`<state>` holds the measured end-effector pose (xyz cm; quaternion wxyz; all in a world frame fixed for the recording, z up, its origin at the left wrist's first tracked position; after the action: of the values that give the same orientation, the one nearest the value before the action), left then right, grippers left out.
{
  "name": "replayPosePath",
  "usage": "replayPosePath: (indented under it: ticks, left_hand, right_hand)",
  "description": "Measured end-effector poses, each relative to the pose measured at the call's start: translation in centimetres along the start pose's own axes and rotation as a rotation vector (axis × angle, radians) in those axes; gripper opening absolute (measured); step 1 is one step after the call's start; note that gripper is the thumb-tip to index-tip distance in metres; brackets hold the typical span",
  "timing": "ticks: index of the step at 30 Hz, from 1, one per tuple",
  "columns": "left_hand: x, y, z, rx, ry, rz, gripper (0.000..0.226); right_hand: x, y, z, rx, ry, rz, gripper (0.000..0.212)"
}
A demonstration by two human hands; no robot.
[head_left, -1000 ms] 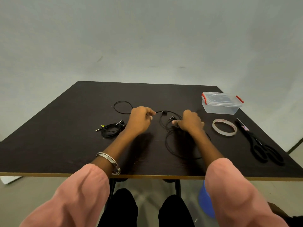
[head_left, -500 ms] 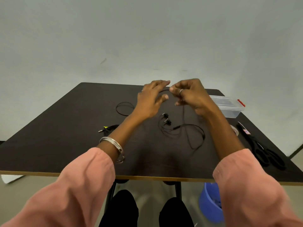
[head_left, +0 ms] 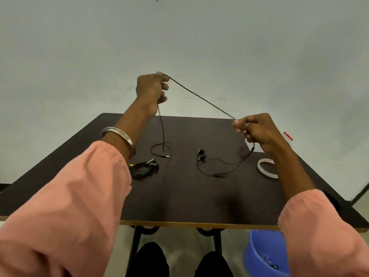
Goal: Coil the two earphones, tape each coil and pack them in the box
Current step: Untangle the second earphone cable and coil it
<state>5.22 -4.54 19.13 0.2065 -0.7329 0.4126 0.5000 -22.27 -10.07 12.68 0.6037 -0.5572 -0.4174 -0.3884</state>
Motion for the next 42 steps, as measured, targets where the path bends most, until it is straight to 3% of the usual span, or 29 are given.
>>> replayPosePath:
  ticks: [2, 4, 6, 9, 13, 19, 23, 27, 32, 36, 39, 42]
  left_hand:
    - [0.4, 0.2, 0.2, 0.167, 0.155, -0.388, 0.022]
    - [0.7, 1.2, 1.5, 0.402, 0.336, -0.627, 0.056]
    - [0.4, 2.7, 3.6, 0.618, 0.497, -0.655, 0.076]
    - [0.4, 5.1, 5.5, 0.753, 0.567, -0.681, 0.064]
    - [0.6, 6.7, 5.2, 0.595, 0.669, -0.586, 0.020]
    - [0.5, 4.9, 3.1, 0.442, 0.738, -0.615, 0.030]
    - [0.8, 4.4, 2.6, 0.260, 0.521, -0.366, 0.030]
    - [1.3, 2.7, 1.4, 0.124, 0.253, -0.074, 0.030]
    - [2.0, 2.2, 1.2, 0.104, 0.181, 0.012, 0.028]
    - [1.7, 2.5, 1.9, 0.232, 0.288, -0.149, 0.024]
    - [2.5, 3.1, 2.9, 0.389, 0.380, -0.304, 0.022]
    - [3.1, 3.7, 4.2, 0.503, 0.435, -0.396, 0.020]
  right_hand:
    - [0.1, -0.3, -0.1, -0.170, -0.075, -0.033, 0.021]
    - [1.6, -0.1, 0.2, -0.278, -0.208, 0.023, 0.023]
    - [3.8, 0.3, 1.2, -0.281, -0.336, 0.144, 0.019]
    - [6.5, 1.0, 2.5, -0.172, -0.457, 0.262, 0.018]
    - [7.1, 0.5, 2.9, -0.050, -0.441, 0.154, 0.018]
    - [3.5, -0.5, 1.7, 0.193, -0.255, -0.198, 0.011]
    - [0.5, 0.5, 0.6, 0.324, -0.096, -0.290, 0.021]
    - [-2.3, 1.1, -0.2, 0.304, -0.059, -0.282, 0.010]
    - [-5.3, 1.9, -1.2, 0.150, -0.062, -0.214, 0.013]
    - [-6.7, 2.8, -0.9, 0.167, 0.046, 0.019, 0.035]
    - [-5.4, 3.0, -0.7, -0.003, -0.079, 0.280, 0.057]
    - [-2.0, 3.2, 0.6, -0.021, -0.239, 0.091, 0.043]
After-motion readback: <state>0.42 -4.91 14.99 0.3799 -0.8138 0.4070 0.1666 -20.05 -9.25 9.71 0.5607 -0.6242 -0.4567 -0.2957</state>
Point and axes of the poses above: each hand's wrist, its own z-axis away from the middle knuckle, its own y-axis out of the palm, x = y × z, the point moved 1 cm from there along -z, towards the middle knuckle, and after that the axes turned 15 degrees about y, right-handed, at the moved point
